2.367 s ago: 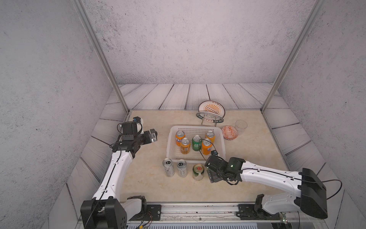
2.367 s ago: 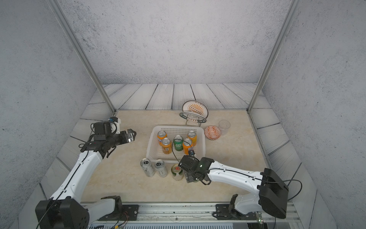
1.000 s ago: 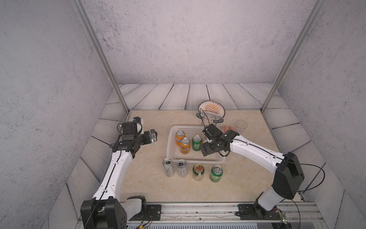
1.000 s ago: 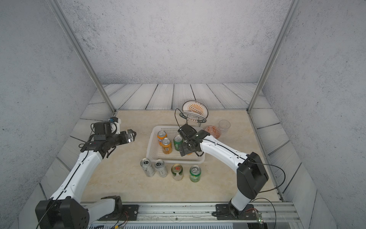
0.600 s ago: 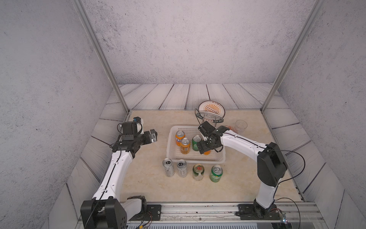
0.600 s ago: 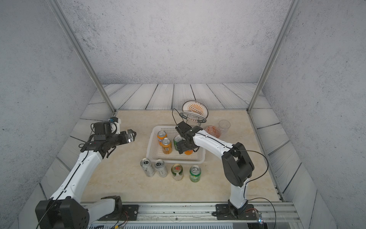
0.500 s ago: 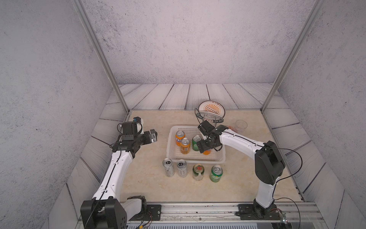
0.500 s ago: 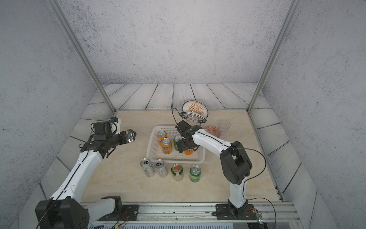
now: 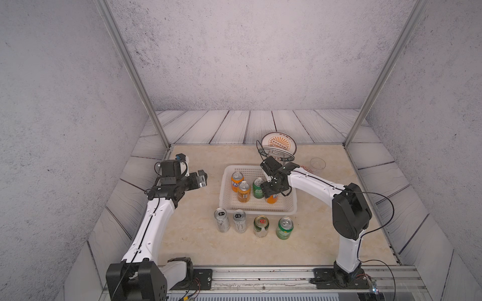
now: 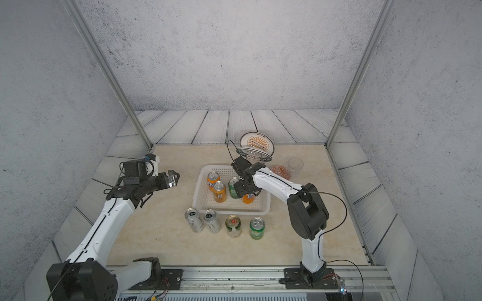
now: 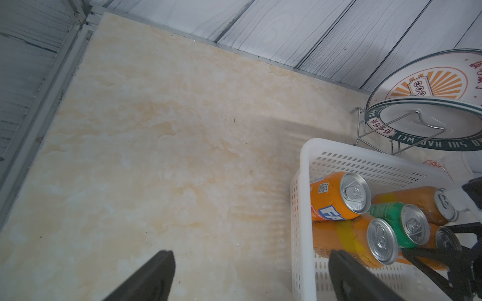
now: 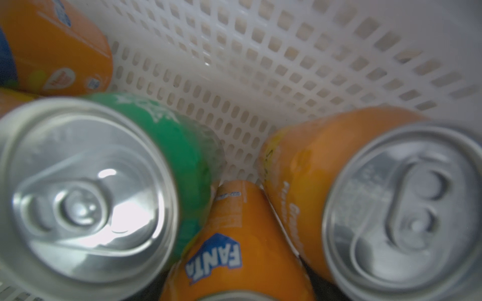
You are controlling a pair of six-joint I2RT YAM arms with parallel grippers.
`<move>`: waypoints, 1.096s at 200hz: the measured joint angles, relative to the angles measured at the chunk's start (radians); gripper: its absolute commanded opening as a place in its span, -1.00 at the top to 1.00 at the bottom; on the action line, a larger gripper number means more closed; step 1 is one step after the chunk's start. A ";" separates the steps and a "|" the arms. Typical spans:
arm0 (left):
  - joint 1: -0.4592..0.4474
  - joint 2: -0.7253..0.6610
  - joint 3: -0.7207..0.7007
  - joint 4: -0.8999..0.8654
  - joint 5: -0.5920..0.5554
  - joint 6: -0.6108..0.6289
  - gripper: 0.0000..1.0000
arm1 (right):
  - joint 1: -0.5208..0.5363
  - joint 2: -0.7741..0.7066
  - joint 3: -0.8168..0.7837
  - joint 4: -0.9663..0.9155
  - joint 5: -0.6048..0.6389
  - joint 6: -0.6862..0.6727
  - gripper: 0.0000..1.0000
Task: Take out the drinks from the basket
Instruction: Pick up the drink from the basket.
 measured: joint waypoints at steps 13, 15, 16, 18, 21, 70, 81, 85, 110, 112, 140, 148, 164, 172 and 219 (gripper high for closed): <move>0.000 0.000 0.000 0.000 0.000 0.000 -0.97 | 0.000 0.000 0.000 0.000 -0.001 0.000 -0.43; 0.000 0.000 0.000 0.000 0.000 0.000 -0.97 | 0.000 0.000 0.000 0.000 -0.001 0.000 -0.42; 0.000 0.000 0.000 0.000 0.000 0.000 -0.97 | 0.000 0.000 0.000 0.000 -0.001 0.000 -0.42; 0.000 0.000 0.000 0.000 0.000 0.000 -0.97 | 0.000 0.000 0.000 0.000 -0.001 0.000 -0.42; 0.000 0.000 0.000 0.000 0.000 0.000 -0.97 | 0.000 0.000 0.000 0.000 -0.001 0.000 -0.41; 0.000 0.000 0.000 0.000 0.000 0.000 -0.97 | 0.000 -0.002 0.002 -0.011 -0.001 0.000 -0.39; 0.000 0.000 0.000 0.000 0.000 0.000 -0.97 | 0.000 -0.003 0.002 -0.018 -0.002 -0.001 -0.39; 0.000 0.000 0.000 0.000 0.000 0.000 -0.97 | 0.000 -0.003 0.004 -0.023 -0.002 -0.001 -0.39; 0.000 0.000 0.000 0.000 0.000 0.000 -0.97 | 0.000 -0.010 0.006 -0.051 -0.014 -0.004 -0.38; 0.000 0.000 0.000 0.000 0.000 0.000 -0.97 | 0.000 -0.012 0.006 -0.056 -0.016 -0.005 -0.38; 0.000 0.000 0.000 0.000 0.000 0.000 -0.97 | 0.000 -0.048 0.006 -0.100 -0.032 -0.008 -0.38; 0.000 0.000 0.000 0.000 0.000 0.000 -0.97 | 0.000 -0.064 0.006 -0.111 -0.039 -0.010 -0.37; 0.000 0.000 0.000 0.000 0.000 0.000 -0.97 | 0.000 -0.098 0.011 -0.131 -0.050 -0.011 -0.37; 0.000 0.000 0.000 0.000 0.000 0.000 -0.97 | 0.000 -0.115 0.011 -0.137 -0.053 -0.011 -0.37; 0.000 0.000 0.000 0.000 0.000 0.000 -0.97 | 0.000 -0.209 0.015 -0.195 -0.055 -0.011 -0.37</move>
